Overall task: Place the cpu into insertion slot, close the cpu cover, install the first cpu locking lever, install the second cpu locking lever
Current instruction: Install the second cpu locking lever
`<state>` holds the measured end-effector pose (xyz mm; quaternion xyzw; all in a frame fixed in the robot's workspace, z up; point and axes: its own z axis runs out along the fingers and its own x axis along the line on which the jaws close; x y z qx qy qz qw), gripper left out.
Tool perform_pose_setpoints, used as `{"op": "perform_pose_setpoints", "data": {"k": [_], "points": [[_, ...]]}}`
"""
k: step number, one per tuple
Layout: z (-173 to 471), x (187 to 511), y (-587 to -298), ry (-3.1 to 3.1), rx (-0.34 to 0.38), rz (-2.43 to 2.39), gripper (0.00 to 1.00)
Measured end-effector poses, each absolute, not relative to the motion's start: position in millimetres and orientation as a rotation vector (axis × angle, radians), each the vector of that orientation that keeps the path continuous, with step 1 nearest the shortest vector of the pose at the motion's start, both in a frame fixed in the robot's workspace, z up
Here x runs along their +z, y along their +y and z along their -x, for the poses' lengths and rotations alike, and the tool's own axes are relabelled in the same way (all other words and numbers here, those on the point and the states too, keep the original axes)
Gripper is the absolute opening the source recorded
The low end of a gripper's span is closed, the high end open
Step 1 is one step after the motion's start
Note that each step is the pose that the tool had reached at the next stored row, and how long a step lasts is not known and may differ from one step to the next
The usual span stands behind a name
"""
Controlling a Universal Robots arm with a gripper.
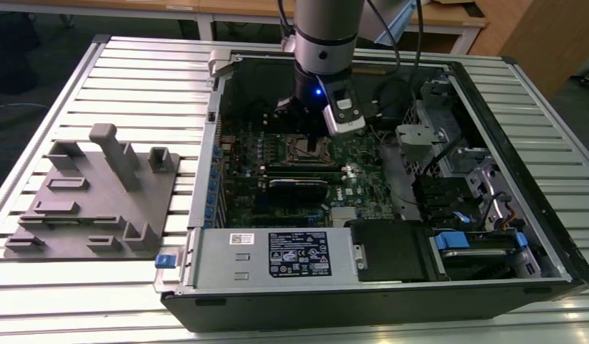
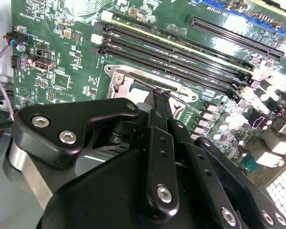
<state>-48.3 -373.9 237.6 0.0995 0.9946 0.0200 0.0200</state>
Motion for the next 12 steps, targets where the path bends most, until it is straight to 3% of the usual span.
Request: {"op": "perform_pose_setpoints", "data": {"k": [12], "points": [[49.2, 236.9, -375.7, 3.087, 0.062, -0.298, 0.11]]}}
